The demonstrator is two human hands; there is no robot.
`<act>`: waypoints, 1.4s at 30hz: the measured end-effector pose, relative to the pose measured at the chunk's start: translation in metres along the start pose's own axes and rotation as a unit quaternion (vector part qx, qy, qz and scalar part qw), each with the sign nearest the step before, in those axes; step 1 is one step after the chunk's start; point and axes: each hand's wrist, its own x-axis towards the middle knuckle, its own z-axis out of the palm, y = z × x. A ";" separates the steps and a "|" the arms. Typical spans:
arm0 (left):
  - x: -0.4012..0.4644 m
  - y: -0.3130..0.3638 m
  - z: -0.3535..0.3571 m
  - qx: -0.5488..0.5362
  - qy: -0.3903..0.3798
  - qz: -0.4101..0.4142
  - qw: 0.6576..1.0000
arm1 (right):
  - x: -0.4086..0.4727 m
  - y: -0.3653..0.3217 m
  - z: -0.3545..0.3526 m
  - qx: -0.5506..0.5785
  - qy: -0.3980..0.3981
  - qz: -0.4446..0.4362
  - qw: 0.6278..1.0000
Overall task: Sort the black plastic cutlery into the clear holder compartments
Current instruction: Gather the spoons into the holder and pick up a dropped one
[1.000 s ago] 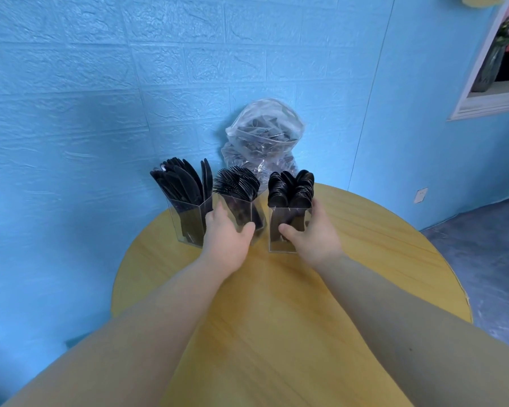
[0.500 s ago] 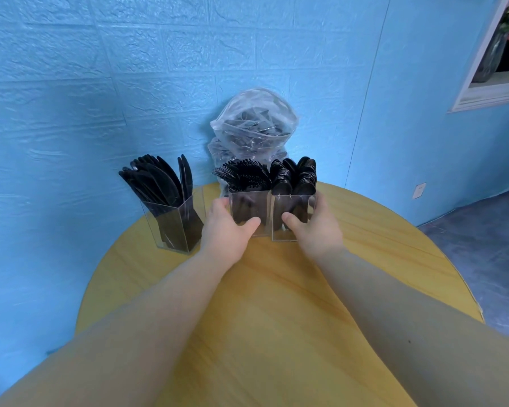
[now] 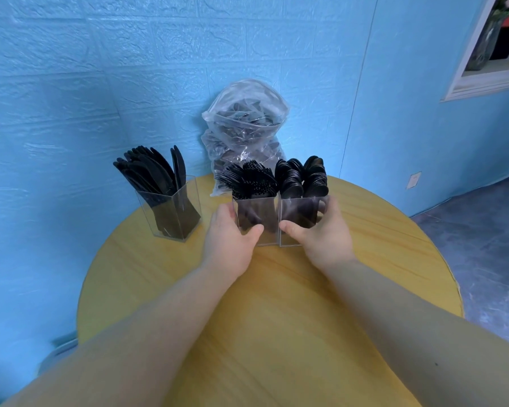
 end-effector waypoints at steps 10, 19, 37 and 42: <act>-0.011 -0.017 -0.055 -0.007 0.145 -0.035 0.989 | -0.026 -0.007 0.008 -0.007 0.032 0.000 0.999; 0.039 -0.061 -0.074 -0.087 0.081 -0.166 0.979 | -0.024 -0.009 0.020 -0.002 0.052 0.028 0.998; -0.006 -0.028 -0.038 -0.095 0.067 -0.079 0.990 | -0.021 -0.013 0.019 -0.021 0.037 0.049 0.998; -0.006 -0.024 -0.034 -0.091 0.069 -0.083 0.990 | -0.018 -0.013 0.016 -0.026 0.027 0.056 0.998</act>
